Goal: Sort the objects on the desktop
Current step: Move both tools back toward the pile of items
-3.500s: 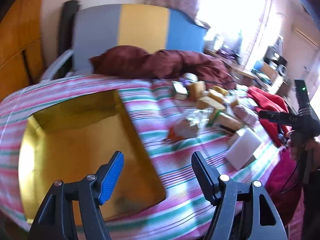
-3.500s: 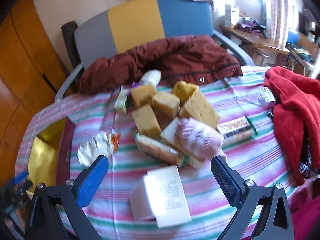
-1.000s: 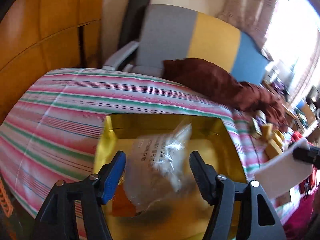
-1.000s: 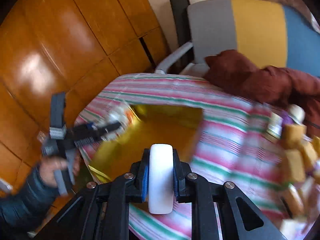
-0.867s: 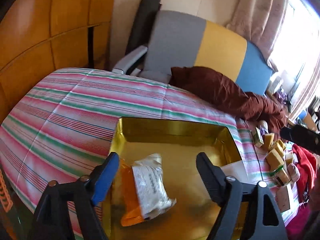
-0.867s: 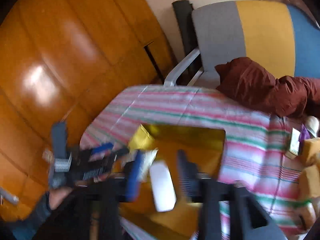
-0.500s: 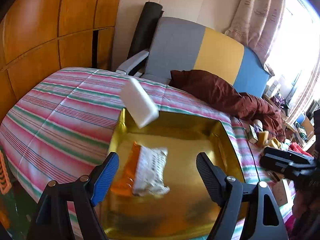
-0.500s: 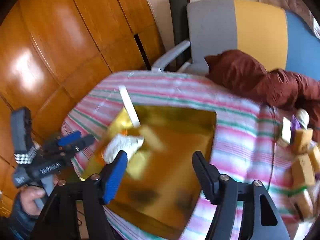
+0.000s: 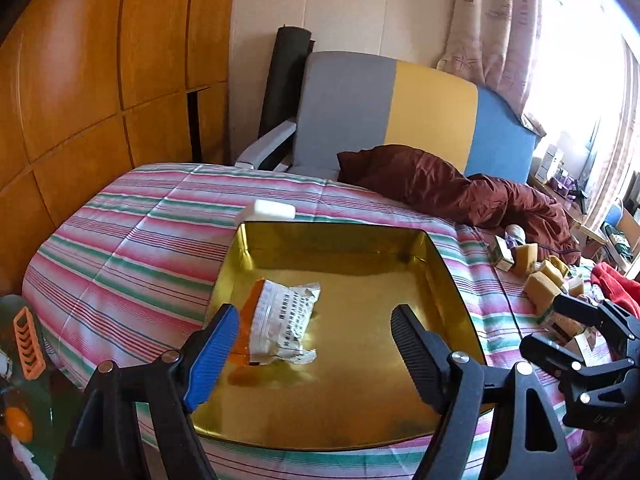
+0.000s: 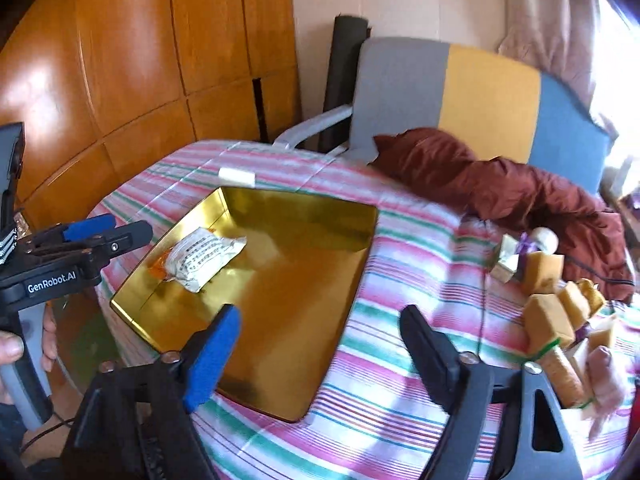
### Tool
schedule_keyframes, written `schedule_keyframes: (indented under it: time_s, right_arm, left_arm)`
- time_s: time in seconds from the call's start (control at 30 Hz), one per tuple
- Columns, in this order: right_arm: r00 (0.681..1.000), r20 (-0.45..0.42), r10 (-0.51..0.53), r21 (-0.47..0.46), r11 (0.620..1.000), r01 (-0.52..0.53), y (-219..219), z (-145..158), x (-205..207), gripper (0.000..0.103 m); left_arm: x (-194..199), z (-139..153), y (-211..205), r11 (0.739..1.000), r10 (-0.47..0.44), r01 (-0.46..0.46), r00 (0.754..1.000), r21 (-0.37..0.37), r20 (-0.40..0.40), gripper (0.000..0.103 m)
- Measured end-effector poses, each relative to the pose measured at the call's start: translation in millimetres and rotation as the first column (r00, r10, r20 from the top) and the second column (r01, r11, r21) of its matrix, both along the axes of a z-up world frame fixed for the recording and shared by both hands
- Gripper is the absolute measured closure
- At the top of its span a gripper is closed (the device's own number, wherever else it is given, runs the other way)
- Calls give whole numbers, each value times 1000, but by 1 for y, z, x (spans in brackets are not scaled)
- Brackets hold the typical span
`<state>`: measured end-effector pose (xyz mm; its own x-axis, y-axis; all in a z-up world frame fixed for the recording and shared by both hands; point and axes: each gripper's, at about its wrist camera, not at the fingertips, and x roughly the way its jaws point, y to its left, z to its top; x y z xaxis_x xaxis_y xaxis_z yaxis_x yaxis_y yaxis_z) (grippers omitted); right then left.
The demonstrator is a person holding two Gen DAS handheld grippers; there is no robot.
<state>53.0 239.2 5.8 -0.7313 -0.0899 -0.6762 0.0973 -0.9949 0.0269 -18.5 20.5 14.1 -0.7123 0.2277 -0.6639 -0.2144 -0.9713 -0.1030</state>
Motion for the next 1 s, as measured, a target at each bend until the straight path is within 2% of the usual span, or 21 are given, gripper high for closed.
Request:
schedule_keyframes:
  time_s: [0.13, 0.37, 0.57, 0.87, 1.0]
  right_arm:
    - [999, 8, -37, 1, 999, 37, 7, -3, 3, 16]
    - [998, 49, -42, -16, 999, 43, 13, -15, 5, 17]
    - [994, 72, -77, -27, 996, 79, 29, -16, 11, 16]
    - [974, 119, -191, -3, 981, 193, 84, -19, 23, 16]
    - [951, 159, -267, 13, 963, 268, 120, -17, 26, 16]
  left_arm:
    - [0, -8, -2, 999, -5, 3, 999, 50, 48, 24]
    - [3, -14, 3, 999, -26, 24, 998, 30, 65, 23]
    - [7, -15, 11, 996, -73, 69, 995, 55, 70, 22]
    - [-5, -11, 22, 993, -89, 81, 991, 82, 97, 22]
    - [-8, -6, 37, 991, -126, 120, 987, 64, 99, 22]
